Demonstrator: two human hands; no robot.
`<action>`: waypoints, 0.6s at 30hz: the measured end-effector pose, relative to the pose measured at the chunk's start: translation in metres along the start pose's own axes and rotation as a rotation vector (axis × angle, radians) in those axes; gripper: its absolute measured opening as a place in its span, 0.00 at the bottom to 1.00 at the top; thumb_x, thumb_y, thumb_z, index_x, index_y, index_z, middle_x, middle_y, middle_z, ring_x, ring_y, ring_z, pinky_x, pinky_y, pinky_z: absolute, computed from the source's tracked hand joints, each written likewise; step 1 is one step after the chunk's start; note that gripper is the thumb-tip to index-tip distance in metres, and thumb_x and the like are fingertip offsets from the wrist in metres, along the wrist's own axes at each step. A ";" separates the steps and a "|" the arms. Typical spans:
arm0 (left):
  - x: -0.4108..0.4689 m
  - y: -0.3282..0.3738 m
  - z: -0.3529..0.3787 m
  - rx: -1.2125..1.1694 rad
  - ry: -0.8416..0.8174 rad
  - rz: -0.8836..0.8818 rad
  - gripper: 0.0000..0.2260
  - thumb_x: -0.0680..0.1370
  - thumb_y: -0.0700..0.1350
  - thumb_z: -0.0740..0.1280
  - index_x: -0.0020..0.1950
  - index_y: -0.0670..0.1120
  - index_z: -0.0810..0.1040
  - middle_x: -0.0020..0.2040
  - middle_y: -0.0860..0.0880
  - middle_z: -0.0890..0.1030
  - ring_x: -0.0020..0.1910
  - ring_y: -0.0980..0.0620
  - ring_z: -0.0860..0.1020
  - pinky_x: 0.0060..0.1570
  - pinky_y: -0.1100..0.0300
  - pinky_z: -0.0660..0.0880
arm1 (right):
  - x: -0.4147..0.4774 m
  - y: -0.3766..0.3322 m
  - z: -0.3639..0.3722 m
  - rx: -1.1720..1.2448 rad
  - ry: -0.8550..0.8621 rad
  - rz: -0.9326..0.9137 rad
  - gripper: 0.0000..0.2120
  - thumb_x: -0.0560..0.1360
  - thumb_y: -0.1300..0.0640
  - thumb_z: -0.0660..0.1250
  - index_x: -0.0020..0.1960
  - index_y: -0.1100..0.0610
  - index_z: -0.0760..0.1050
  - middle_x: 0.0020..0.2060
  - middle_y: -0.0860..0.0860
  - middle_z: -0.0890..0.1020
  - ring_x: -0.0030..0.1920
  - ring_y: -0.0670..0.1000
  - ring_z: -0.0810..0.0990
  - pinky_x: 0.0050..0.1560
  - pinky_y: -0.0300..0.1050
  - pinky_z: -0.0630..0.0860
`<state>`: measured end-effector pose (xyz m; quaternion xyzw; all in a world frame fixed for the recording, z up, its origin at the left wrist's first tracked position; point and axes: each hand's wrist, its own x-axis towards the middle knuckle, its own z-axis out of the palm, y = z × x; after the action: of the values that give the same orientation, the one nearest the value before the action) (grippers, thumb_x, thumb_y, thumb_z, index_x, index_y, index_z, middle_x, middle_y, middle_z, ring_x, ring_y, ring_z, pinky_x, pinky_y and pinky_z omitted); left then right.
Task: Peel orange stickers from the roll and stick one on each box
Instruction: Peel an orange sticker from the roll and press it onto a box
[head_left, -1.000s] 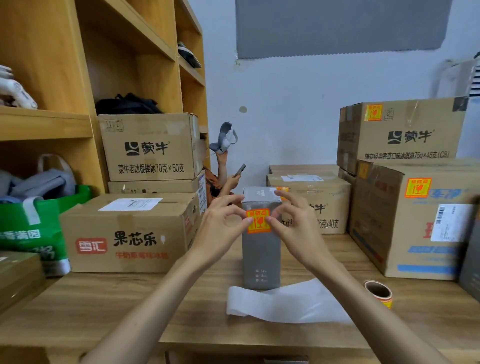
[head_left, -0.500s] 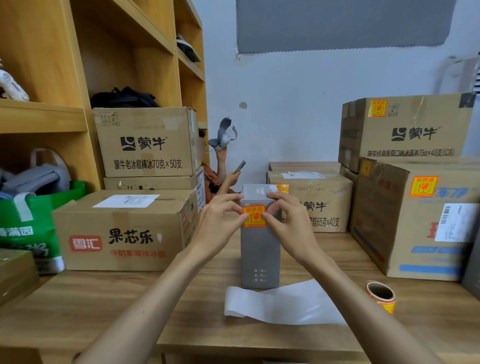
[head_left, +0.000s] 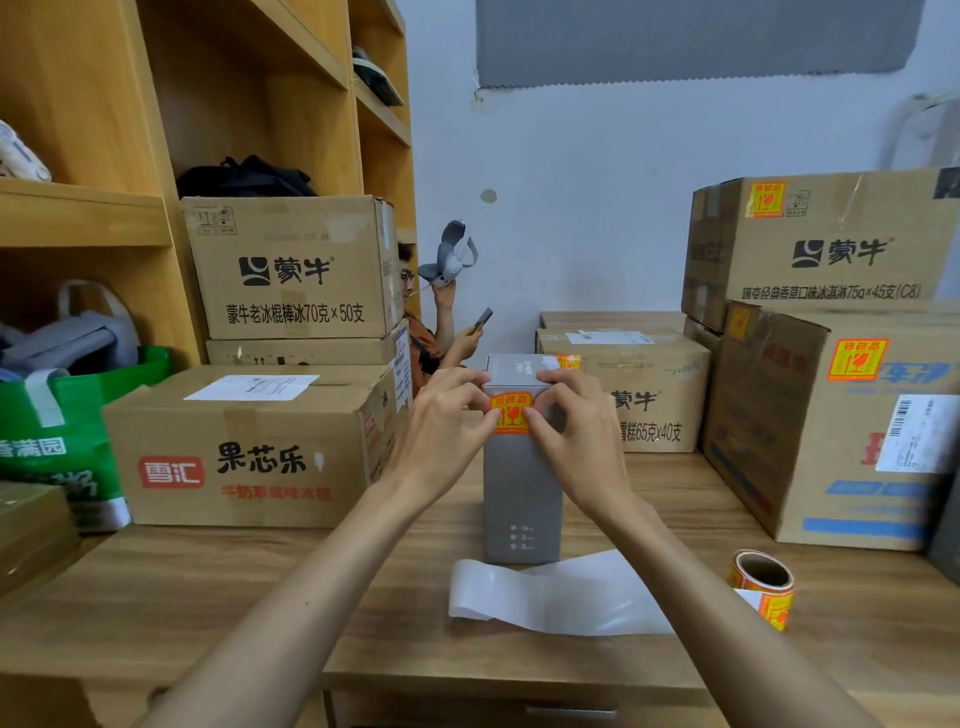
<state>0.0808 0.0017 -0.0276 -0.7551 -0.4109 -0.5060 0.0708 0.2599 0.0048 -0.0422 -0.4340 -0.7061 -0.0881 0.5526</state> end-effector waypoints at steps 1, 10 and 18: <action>0.000 0.001 0.001 0.024 0.001 0.011 0.03 0.75 0.41 0.75 0.42 0.42 0.84 0.58 0.47 0.82 0.62 0.51 0.77 0.62 0.53 0.74 | 0.000 0.001 0.001 -0.009 0.004 -0.006 0.08 0.73 0.57 0.73 0.39 0.55 0.75 0.58 0.48 0.80 0.62 0.50 0.74 0.62 0.51 0.67; -0.001 0.001 0.003 0.239 0.061 0.069 0.06 0.74 0.45 0.76 0.42 0.45 0.81 0.52 0.49 0.78 0.54 0.49 0.77 0.49 0.51 0.77 | 0.001 0.006 0.007 -0.007 0.035 -0.056 0.07 0.73 0.59 0.73 0.41 0.56 0.75 0.58 0.50 0.79 0.61 0.51 0.75 0.61 0.48 0.67; 0.000 0.003 0.003 0.414 0.108 0.120 0.10 0.73 0.50 0.75 0.41 0.45 0.80 0.45 0.48 0.78 0.47 0.47 0.77 0.43 0.51 0.74 | 0.002 0.006 0.006 -0.016 0.008 -0.055 0.08 0.74 0.58 0.73 0.42 0.56 0.73 0.58 0.49 0.79 0.60 0.51 0.75 0.57 0.39 0.63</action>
<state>0.0851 0.0010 -0.0278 -0.7193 -0.4560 -0.4454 0.2761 0.2598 0.0130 -0.0450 -0.4184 -0.7148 -0.1107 0.5494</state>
